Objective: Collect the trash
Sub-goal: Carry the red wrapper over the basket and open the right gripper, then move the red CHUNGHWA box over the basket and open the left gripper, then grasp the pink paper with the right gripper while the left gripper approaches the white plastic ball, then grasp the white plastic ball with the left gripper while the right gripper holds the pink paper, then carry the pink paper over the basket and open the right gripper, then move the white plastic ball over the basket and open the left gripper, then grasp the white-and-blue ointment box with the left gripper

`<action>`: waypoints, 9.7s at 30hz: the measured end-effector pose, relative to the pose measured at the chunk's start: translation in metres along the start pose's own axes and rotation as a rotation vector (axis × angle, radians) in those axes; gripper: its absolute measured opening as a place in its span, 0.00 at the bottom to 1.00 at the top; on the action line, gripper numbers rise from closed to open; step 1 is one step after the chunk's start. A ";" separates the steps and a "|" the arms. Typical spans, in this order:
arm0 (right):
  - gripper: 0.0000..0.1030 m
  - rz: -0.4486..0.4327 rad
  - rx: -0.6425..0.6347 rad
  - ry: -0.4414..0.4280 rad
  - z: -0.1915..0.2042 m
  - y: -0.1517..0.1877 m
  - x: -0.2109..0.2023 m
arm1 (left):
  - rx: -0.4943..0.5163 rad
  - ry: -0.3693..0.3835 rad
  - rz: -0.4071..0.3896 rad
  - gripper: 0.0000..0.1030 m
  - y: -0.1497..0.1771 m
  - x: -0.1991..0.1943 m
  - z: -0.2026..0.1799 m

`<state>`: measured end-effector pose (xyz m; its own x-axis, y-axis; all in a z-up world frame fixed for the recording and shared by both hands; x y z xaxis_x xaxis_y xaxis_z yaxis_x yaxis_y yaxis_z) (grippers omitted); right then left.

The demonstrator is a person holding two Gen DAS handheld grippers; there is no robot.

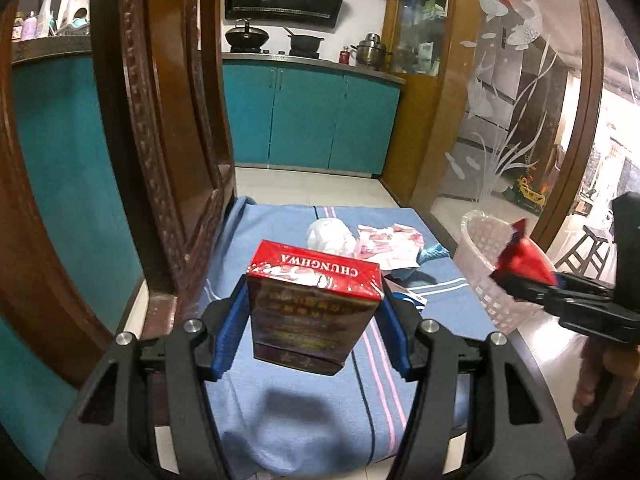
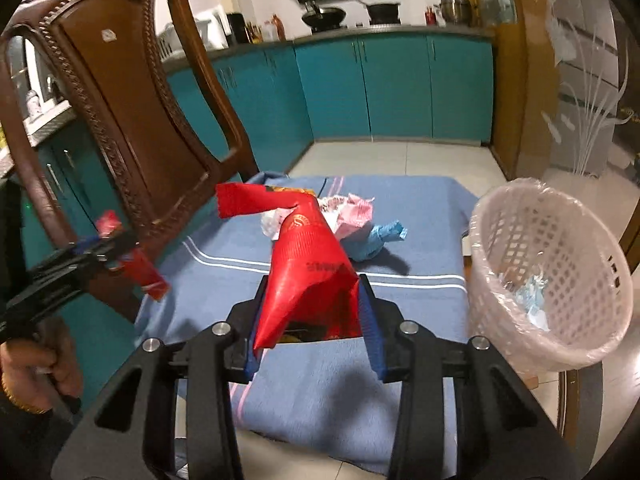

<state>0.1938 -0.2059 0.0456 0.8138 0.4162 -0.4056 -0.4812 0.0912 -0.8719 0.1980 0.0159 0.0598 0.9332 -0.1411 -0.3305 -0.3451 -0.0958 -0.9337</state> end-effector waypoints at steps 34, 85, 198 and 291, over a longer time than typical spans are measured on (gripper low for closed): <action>0.41 -0.095 0.014 0.190 -0.070 -0.026 -0.004 | 0.037 0.027 0.040 0.58 0.014 0.010 -0.017; 0.97 -0.484 0.432 0.449 -0.209 -0.047 -0.109 | 0.080 0.306 0.080 0.98 -0.022 0.120 -0.225; 0.07 -0.059 -0.022 -0.018 0.008 -0.002 0.011 | 0.104 -0.043 0.060 0.35 0.004 0.021 -0.031; 0.94 -0.113 0.196 0.190 -0.095 -0.025 0.037 | 0.035 -0.132 0.149 0.40 0.044 0.061 -0.068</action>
<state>0.2668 -0.2785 0.0261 0.9032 0.2185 -0.3695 -0.4231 0.3083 -0.8520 0.2327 -0.0637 0.0085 0.8778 -0.0205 -0.4786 -0.4790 -0.0492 -0.8764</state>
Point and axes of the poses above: each gripper's, at about its wrist camera, not at the fingertips, and x roughly the way its jaws point, z to its left, y to its underside, the point moved 4 cm from there along x, roughly the way its jaws point, and after that the axes turned 13 degrees about -z, right-handed, at the moved point
